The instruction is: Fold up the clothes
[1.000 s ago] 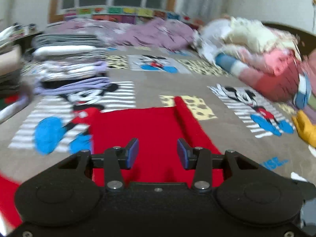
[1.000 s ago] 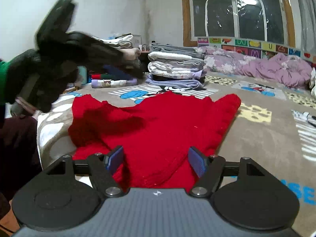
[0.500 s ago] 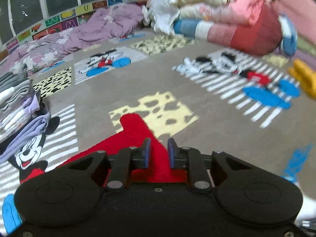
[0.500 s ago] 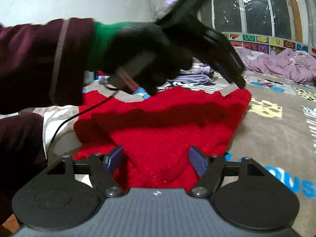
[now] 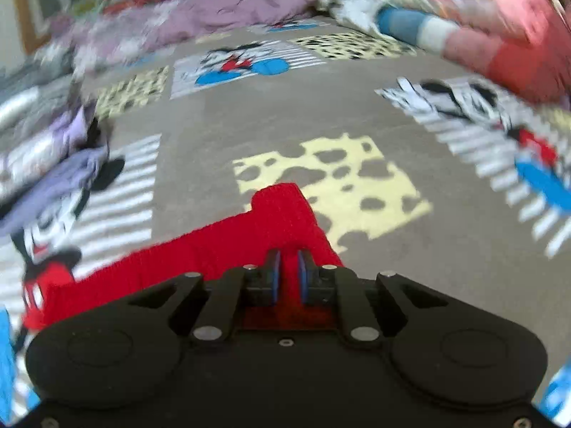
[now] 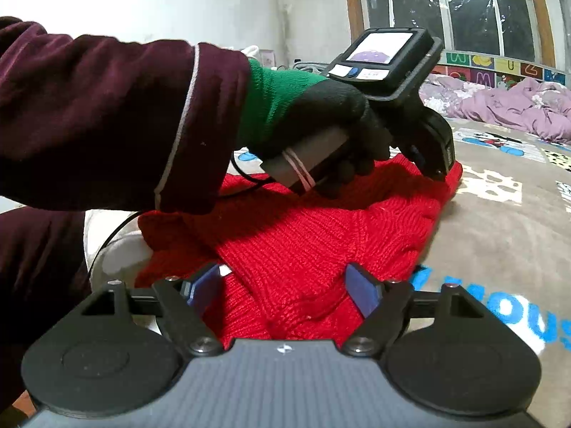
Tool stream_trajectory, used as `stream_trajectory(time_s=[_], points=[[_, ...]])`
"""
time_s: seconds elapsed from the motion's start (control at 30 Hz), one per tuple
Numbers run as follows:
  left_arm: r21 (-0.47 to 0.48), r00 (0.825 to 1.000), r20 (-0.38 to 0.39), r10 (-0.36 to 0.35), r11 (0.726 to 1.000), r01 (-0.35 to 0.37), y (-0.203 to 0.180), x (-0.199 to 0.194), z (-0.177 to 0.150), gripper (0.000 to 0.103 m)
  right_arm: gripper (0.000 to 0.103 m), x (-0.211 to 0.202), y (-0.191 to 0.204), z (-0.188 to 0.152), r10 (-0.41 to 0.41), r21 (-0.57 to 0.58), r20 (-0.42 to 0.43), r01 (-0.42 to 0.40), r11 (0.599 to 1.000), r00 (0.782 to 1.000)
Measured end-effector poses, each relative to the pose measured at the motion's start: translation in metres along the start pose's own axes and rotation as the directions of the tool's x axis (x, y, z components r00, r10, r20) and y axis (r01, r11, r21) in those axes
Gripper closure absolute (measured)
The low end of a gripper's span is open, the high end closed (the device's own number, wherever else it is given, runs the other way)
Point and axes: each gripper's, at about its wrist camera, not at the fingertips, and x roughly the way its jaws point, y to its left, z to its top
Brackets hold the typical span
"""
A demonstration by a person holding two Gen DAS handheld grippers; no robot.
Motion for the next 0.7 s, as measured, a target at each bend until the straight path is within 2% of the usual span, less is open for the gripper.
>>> stream_trajectory(time_s=[0.07, 0.1, 0.17, 0.33, 0.4, 0.47, 0.6, 0.7], points=[[-0.007, 0.999, 0.049, -0.013, 1.000, 0.013, 0.001, -0.011, 0.007, 0.092, 0.025, 0.000, 0.000, 0.000, 0.000, -0.001, -0.001, 0.000, 1.000, 1.000], [-0.019, 0.999, 0.049, -0.010, 1.000, 0.010, 0.002, -0.010, 0.010, 0.091, 0.025, 0.000, 0.000, 0.000, 0.000, -0.001, -0.002, 0.000, 1.000, 1.000], [-0.045, 0.999, 0.044, -0.001, 0.999, 0.003, 0.005, -0.007, 0.016, 0.088, 0.025, 0.000, 0.001, 0.001, 0.000, -0.001, -0.002, 0.000, 1.000, 1.000], [-0.175, 0.998, -0.008, -0.067, 0.982, 0.065, 0.021, 0.012, 0.020, 0.088, 0.025, 0.000, 0.000, 0.001, 0.000, 0.003, -0.001, 0.000, 1.000, 1.000], [-0.191, 0.997, -0.014, -0.071, 0.979, 0.068, 0.023, 0.014, 0.020, 0.101, 0.025, 0.000, 0.000, 0.000, -0.002, 0.004, 0.000, 0.002, 1.000, 1.000], [-0.190, 0.999, 0.017, -0.045, 0.981, 0.047, 0.024, 0.006, 0.019, 0.103, 0.025, 0.000, 0.000, 0.000, -0.001, 0.006, 0.001, 0.001, 1.000, 1.000], [-0.125, 0.999, -0.016, 0.041, 0.991, -0.042, 0.019, 0.013, 0.013, 0.103, 0.025, 0.000, -0.002, 0.000, 0.002, 0.009, 0.001, -0.002, 1.000, 1.000], [-0.097, 0.998, 0.066, 0.012, 0.995, -0.006, 0.013, 0.000, 0.018, 0.103, 0.025, -0.001, -0.003, -0.001, 0.003, 0.010, 0.001, -0.003, 1.000, 1.000]])
